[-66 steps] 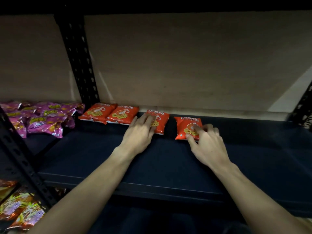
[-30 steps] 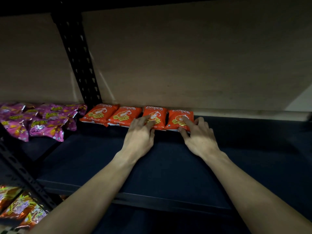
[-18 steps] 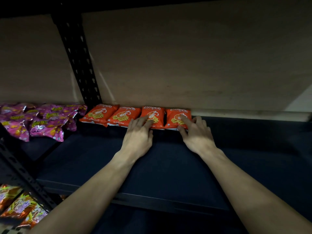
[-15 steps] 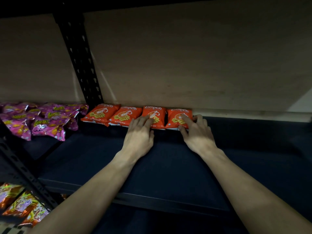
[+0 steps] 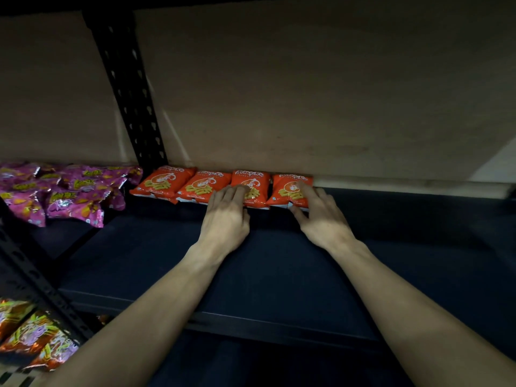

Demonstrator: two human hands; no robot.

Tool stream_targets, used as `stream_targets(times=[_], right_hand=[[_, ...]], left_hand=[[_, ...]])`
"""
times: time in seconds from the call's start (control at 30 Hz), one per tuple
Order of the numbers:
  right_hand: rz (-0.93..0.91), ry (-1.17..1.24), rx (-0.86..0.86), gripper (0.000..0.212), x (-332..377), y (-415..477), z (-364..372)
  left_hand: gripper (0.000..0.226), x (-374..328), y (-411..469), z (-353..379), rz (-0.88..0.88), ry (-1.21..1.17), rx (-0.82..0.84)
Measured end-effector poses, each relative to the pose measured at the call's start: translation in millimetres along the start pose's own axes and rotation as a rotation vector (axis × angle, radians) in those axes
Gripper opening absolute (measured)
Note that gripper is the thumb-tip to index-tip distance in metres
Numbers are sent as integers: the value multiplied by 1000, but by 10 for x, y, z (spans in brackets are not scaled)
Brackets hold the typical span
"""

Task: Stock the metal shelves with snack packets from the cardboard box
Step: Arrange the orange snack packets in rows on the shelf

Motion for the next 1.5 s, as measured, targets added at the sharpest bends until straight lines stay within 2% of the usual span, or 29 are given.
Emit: stream_targets(times=[0.17,0.33,0.5,0.73,0.9,0.97,1.03,1.2,1.37,1.5], right_hand=[[56,115,9,62,-73,-74,-30],[62,75,23,50,-200,-314,-146],[66,-10,54,49,-430,-812,-444],[134,-71,-23,42,-1065,-1770,-981],[256,-38,-179,41,-1603,-2611,-1261],[294,-30,-215,41,-1866,-2992,-1290],[430,-61,-174,42,-2261,-3463,-1301],[847,-223,114,65,-3030,-4468,-1273],[1102,-311,292,41,-3393,-5245,-1303],[1087,-432,217,22,-3517,-5408,-1256]], left_hand=[[43,-3,10,-42,4,28,-43],[34,-68,-31,-182,-41,26,-103],[28,-401,-214,-288,-62,-220,-16],[23,-1659,-564,-229,149,-615,149],[18,-2629,-884,-95,448,-845,214],[17,-2954,-1049,56,553,-923,278],[19,-3359,-1256,309,651,-998,409],[23,-3997,-1866,895,690,-932,878],[52,-4437,-2319,1352,536,-809,1216],[82,-4619,-2465,1565,505,-673,1343]])
Point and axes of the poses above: each hand's wrist, its own y-axis towards the middle knuckle, its own z-axis out of the palm, x = y × z, the point moved 2 cm from there along y, towards the middle knuckle, and after that the axes turned 12 degrees about z, right-handed, at the moved point
